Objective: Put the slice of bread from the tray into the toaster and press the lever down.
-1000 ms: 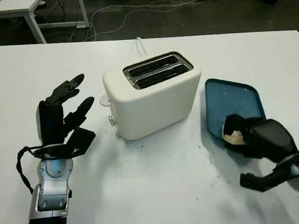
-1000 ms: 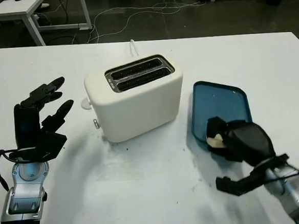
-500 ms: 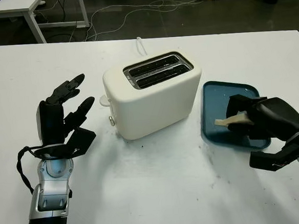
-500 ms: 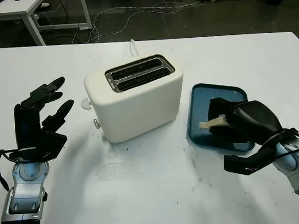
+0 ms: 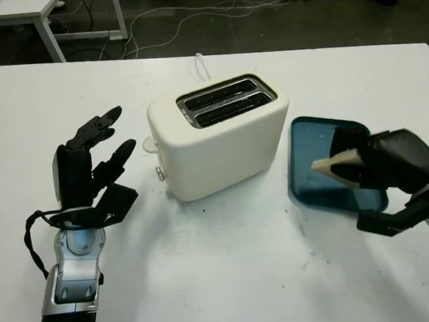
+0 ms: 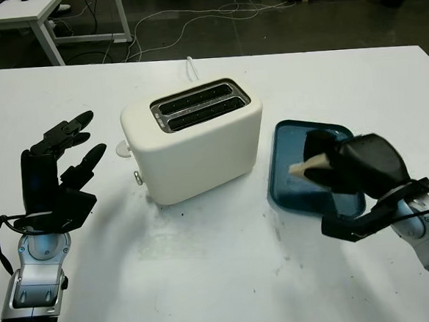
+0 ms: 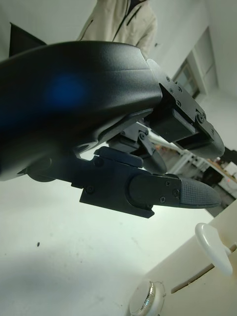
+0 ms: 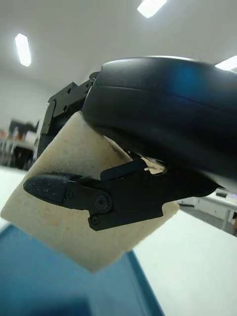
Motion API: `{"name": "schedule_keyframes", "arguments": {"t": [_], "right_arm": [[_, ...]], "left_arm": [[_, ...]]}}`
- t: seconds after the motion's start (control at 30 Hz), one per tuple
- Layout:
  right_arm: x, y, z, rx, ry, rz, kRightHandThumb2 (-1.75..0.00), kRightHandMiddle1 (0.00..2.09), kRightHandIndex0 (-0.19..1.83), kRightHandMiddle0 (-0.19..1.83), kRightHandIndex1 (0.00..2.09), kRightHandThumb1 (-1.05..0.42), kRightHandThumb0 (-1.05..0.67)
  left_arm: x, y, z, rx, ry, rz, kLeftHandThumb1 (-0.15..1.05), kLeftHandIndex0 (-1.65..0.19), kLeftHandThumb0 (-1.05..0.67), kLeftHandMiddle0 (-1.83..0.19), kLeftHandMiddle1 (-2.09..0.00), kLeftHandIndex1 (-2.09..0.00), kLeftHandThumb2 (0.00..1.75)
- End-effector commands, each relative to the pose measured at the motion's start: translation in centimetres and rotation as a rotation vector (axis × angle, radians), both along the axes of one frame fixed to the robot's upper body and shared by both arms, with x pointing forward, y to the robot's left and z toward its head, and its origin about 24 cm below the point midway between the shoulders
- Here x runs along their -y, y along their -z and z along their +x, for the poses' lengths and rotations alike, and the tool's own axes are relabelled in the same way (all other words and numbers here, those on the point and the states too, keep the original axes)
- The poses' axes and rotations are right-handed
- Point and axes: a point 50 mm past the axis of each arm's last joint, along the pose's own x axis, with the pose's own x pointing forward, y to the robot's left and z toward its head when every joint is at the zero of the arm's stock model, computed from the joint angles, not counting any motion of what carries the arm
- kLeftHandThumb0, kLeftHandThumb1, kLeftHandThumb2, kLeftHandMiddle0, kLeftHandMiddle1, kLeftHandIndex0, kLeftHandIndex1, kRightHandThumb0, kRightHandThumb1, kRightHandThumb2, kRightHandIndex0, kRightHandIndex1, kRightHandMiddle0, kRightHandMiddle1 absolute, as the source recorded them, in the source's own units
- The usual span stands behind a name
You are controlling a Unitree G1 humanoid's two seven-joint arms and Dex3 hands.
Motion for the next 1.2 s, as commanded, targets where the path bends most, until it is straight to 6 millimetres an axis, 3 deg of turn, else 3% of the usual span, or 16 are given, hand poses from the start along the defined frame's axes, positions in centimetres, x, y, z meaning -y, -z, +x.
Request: {"name": "schedule_keyframes", "arguments": {"t": [0.0, 0.1, 0.2, 0.23, 0.33, 0.4, 0.63, 0.9, 1.17], "right_arm": [[0.3, -1.5, 0.7, 0.066, -0.005, 0.05, -0.54, 1.75, 0.44, 0.17, 1.75, -0.92, -0.42], [0.9, -3.5, 1.9, 0.057, 0.014, 0.1, -0.52, 1.72, 0.45, 0.2, 1.75, -0.92, -0.44], [1.2, -5.9, 2.9, 0.032, -0.016, 0.196, -0.48, 1.15, 0.43, 0.47, 1.75, -0.92, -0.41], [1.3, -6.5, 3.2, 0.021, -0.029, 0.237, -0.45, 1.17, 0.49, 0.54, 1.75, -0.92, -0.39], [1.5, -8.1, 4.1, -0.004, -0.086, 0.328, -0.39, 1.62, 0.55, 0.44, 1.75, -0.92, -0.3], [1.5, -9.2, 4.6, -0.018, -0.126, 0.375, -0.36, 1.71, 0.53, 0.4, 1.75, -0.92, -0.26], [0.5, -13.2, 6.2, -0.116, -0.274, 0.467, -0.38, 1.75, 0.58, 0.43, 1.75, -0.92, -0.33], [-2.2, -17.9, 7.1, -0.242, -0.526, 0.552, -0.32, 1.75, 0.67, 0.48, 1.75, -0.92, -0.4], [-5.3, -19.7, 7.7, -0.346, -0.624, 0.581, -0.27, 1.74, 0.75, 0.55, 1.75, -0.92, -0.4]], "left_arm": [[0.0, -0.1, -0.2, 0.007, 0.002, -0.01, 0.92, -0.76, -0.52, -0.56, -0.66, 0.0, 0.24], [0.0, 0.0, -0.2, 0.009, -0.002, -0.008, 0.92, -0.77, -0.52, -0.57, -0.67, 0.0, 0.24], [0.0, 0.0, -0.2, 0.008, -0.006, -0.007, 0.92, -0.77, -0.53, -0.57, -0.67, 0.0, 0.24], [0.0, 0.0, -0.2, 0.008, -0.008, -0.007, 0.92, -0.77, -0.53, -0.57, -0.67, 0.0, 0.23], [0.0, 0.1, -0.2, 0.009, -0.007, -0.006, 0.92, -0.77, -0.52, -0.58, -0.67, 0.0, 0.23], [-0.1, 0.1, -0.2, 0.006, -0.006, -0.008, 0.92, -0.77, -0.52, -0.57, -0.67, 0.0, 0.23], [0.0, 0.1, -0.2, 0.006, -0.003, -0.013, 0.92, -0.78, -0.51, -0.57, -0.67, -0.01, 0.22], [-0.1, 0.3, -0.3, 0.001, -0.006, -0.009, 0.92, -0.77, -0.51, -0.57, -0.68, 0.0, 0.23], [0.0, 0.3, -0.3, -0.001, -0.007, -0.009, 0.92, -0.78, -0.51, -0.58, -0.68, 0.0, 0.22]]}}
